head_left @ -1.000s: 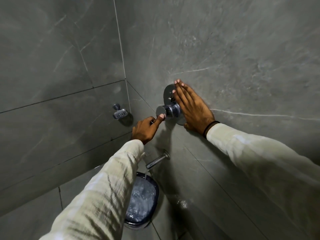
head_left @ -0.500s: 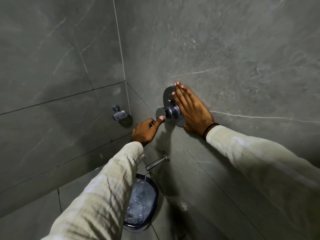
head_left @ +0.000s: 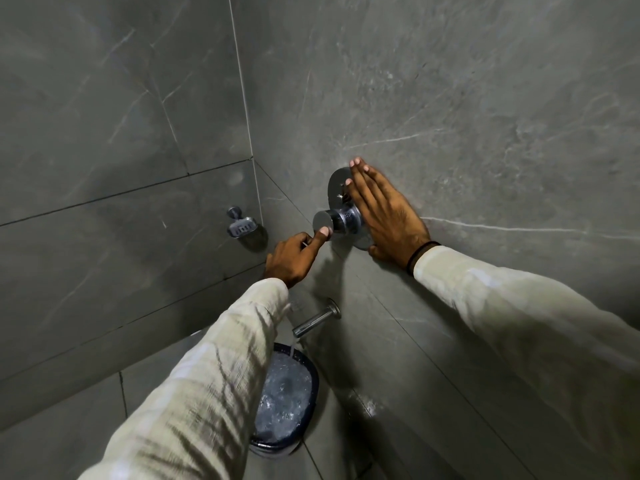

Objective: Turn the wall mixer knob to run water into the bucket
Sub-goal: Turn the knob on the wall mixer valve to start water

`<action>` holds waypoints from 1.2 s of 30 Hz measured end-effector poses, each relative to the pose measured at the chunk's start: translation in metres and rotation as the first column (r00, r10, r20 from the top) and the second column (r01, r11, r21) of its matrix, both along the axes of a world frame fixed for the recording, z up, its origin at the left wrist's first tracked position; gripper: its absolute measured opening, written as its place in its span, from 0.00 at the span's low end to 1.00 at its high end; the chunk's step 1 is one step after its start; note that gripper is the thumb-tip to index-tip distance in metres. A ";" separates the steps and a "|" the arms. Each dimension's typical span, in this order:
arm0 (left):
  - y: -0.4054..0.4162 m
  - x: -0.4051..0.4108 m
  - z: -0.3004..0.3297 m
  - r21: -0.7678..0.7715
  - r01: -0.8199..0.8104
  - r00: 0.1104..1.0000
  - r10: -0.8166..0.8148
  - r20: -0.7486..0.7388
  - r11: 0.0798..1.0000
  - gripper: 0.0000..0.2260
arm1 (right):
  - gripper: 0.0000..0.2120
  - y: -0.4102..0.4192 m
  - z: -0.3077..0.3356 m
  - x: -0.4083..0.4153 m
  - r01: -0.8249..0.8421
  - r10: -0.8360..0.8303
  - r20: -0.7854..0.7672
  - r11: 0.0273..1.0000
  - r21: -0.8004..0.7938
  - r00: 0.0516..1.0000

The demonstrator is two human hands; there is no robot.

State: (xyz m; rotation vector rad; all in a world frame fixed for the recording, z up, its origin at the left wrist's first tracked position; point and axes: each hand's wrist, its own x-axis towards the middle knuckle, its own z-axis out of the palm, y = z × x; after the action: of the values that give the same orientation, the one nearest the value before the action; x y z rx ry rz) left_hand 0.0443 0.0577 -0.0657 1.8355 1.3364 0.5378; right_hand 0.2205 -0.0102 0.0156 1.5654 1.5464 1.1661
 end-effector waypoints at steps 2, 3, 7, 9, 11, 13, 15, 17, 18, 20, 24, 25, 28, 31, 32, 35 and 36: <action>0.000 0.000 0.001 -0.006 -0.004 1.000 0.004 -0.002 1.000 0.35 | 0.55 0.000 0.000 0.000 -0.003 0.003 -0.002 1.000 0.004 1.000; -0.001 0.000 0.002 -0.009 -0.006 1.000 0.006 -0.002 1.000 0.35 | 0.55 0.000 0.000 0.000 -0.003 0.003 -0.004 1.000 0.003 1.000; -0.002 0.000 0.004 -0.031 0.002 1.000 -0.002 0.013 1.000 0.35 | 0.55 0.000 0.000 0.000 -0.002 0.002 -0.007 1.000 0.002 1.000; -0.002 0.000 0.004 -0.041 0.010 1.000 -0.010 0.022 0.999 0.35 | 0.55 0.001 -0.001 0.001 -0.004 0.004 -0.005 1.000 0.007 1.000; 0.001 0.001 0.003 -0.045 0.011 0.999 -0.009 0.035 0.999 0.35 | 0.55 0.002 -0.002 0.002 -0.003 0.003 -0.008 1.000 0.007 1.000; 0.003 0.001 0.001 -0.052 0.020 0.998 -0.017 0.052 0.998 0.34 | 0.55 0.003 -0.003 0.003 -0.002 0.002 -0.015 1.000 0.007 1.000; 0.002 0.003 0.002 -0.042 0.023 0.996 -0.019 0.088 0.999 0.29 | 0.56 0.004 -0.004 0.003 -0.001 0.001 -0.015 1.000 0.005 1.000; 0.001 0.007 0.009 0.007 0.010 0.990 -0.011 0.142 1.000 0.24 | 0.57 0.003 -0.004 0.003 -0.001 0.001 -0.019 1.000 -0.001 1.000; 0.000 0.010 0.013 0.059 0.000 0.987 -0.009 0.159 0.998 0.22 | 0.57 0.003 -0.004 0.002 -0.004 0.004 -0.019 1.000 0.001 1.000; 0.001 0.018 0.022 0.191 -0.012 0.988 -0.018 0.156 0.982 0.22 | 0.57 0.003 -0.005 0.002 -0.013 0.013 -0.018 1.000 0.009 1.000; 0.003 0.035 0.039 0.357 0.042 0.993 -0.077 0.085 0.933 0.21 | 0.59 0.005 -0.006 0.003 -0.011 0.011 -0.020 1.000 0.004 1.000; 0.005 0.039 0.042 0.380 0.055 0.994 -0.088 0.070 0.923 0.19 | 0.60 0.005 -0.006 0.003 -0.009 0.009 -0.020 1.000 0.005 1.000; 0.009 0.047 0.051 0.384 0.052 0.992 -0.090 0.084 0.922 0.16 | 0.59 0.006 -0.007 0.004 -0.013 0.013 -0.027 1.000 0.010 1.000; 0.011 0.050 0.058 0.361 0.017 0.993 -0.058 0.103 0.933 0.13 | 0.59 0.007 -0.008 0.005 -0.018 0.018 -0.025 1.000 0.017 1.000; 0.011 0.051 0.060 0.356 0.015 0.995 -0.051 0.091 0.934 0.12 | 0.59 0.006 -0.008 0.005 -0.018 0.018 -0.026 1.000 0.018 0.999; 0.014 0.057 0.071 0.301 0.001 0.998 -0.021 0.064 0.954 0.10 | 0.61 0.007 -0.008 0.006 -0.013 0.013 -0.021 1.000 0.017 1.000; 0.016 0.059 0.076 0.274 -0.015 0.998 -0.003 0.067 0.962 0.08 | 0.61 0.007 -0.008 0.006 -0.011 0.011 -0.021 1.000 0.012 1.000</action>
State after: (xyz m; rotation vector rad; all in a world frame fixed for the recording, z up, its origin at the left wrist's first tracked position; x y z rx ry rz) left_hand 0.1037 0.0733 0.0101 2.0157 1.2725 0.8153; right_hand 0.2265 -0.0031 0.0075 1.5843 1.5661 1.1701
